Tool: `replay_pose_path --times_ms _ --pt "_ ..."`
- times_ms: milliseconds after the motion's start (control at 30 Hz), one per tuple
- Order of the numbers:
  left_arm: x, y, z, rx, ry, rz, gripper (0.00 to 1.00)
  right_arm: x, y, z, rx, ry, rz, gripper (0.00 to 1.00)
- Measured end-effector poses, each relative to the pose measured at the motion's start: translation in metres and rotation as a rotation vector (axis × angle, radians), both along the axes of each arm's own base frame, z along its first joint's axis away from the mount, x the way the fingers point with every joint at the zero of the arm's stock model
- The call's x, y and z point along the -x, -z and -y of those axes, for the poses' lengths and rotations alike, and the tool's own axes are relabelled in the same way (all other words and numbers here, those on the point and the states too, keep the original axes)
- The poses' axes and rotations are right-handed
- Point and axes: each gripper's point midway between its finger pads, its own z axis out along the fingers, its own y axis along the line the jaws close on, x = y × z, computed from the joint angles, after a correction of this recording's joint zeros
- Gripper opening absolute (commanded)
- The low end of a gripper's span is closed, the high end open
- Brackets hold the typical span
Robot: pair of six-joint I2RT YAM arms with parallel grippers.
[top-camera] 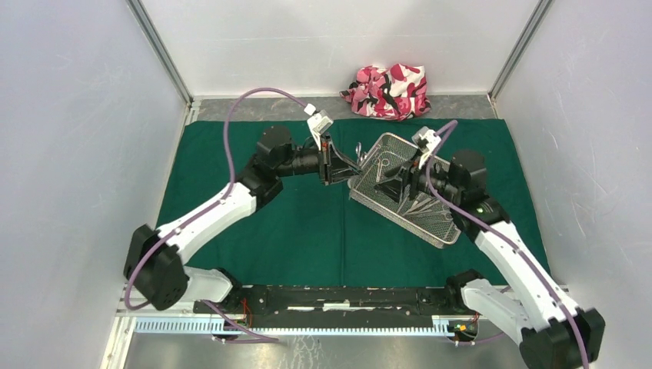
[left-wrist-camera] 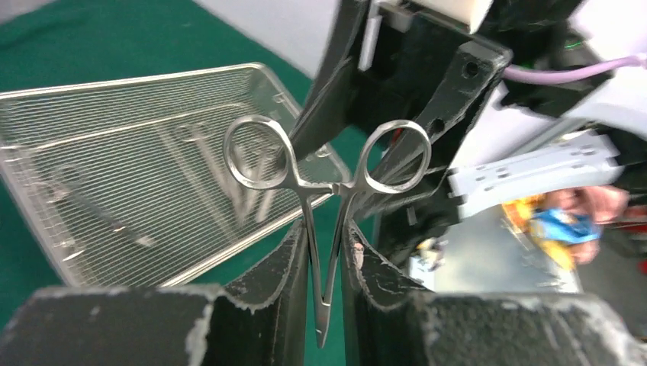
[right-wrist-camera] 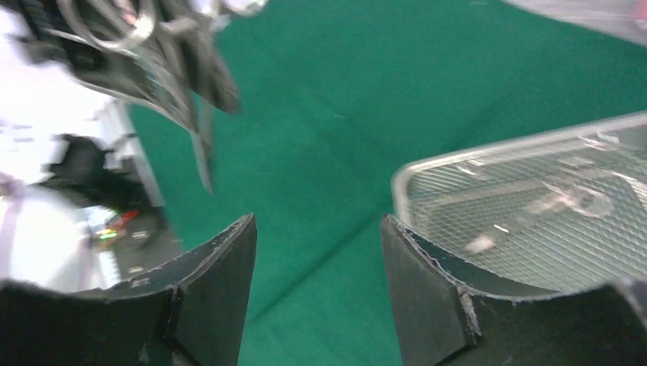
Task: Open and lay out the surgical kit
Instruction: Place the medical item in the surgical kit.
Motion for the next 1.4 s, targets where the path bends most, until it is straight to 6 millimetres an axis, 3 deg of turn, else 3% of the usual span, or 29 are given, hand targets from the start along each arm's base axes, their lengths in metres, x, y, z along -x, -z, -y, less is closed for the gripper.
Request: replay_pose_path --times_ms 133,233,333,433,533,733,933,1200,1300,1400 --pt "-0.001 0.011 -0.022 -0.202 -0.089 0.119 0.02 -0.004 0.002 0.039 0.142 0.209 0.105 0.71" --pt "0.005 0.044 -0.042 -0.386 -0.135 0.133 0.02 0.000 -0.012 0.070 0.200 0.350 0.228 0.73" --pt "0.000 0.076 -0.064 -0.550 -0.222 0.119 0.02 0.008 -0.022 0.088 0.210 0.427 0.315 0.74" --pt "-0.024 0.090 -0.089 -0.655 -0.431 0.073 0.02 0.013 -0.020 0.093 0.215 0.447 0.344 0.74" --pt "-0.060 0.097 -0.130 -0.713 -0.801 -0.118 0.02 0.013 -0.010 0.093 0.226 0.443 0.327 0.74" --pt "-0.131 0.103 -0.202 -0.518 -1.433 -0.626 0.02 0.017 -0.003 0.089 0.239 0.428 0.315 0.74" --pt "-0.191 0.138 -0.237 -0.236 -1.832 -1.034 0.02 0.019 -0.005 0.086 0.236 0.423 0.324 0.74" --pt "-0.279 0.205 -0.265 -0.024 -2.096 -1.292 0.02 0.020 -0.007 0.097 0.247 0.476 0.338 0.75" --pt "-0.292 0.223 -0.277 -0.001 -2.148 -1.330 0.02 0.020 -0.008 0.101 0.255 0.495 0.352 0.75" --pt "-0.292 0.235 -0.290 -0.014 -2.177 -1.359 0.02 0.019 -0.006 0.104 0.267 0.510 0.356 0.75"
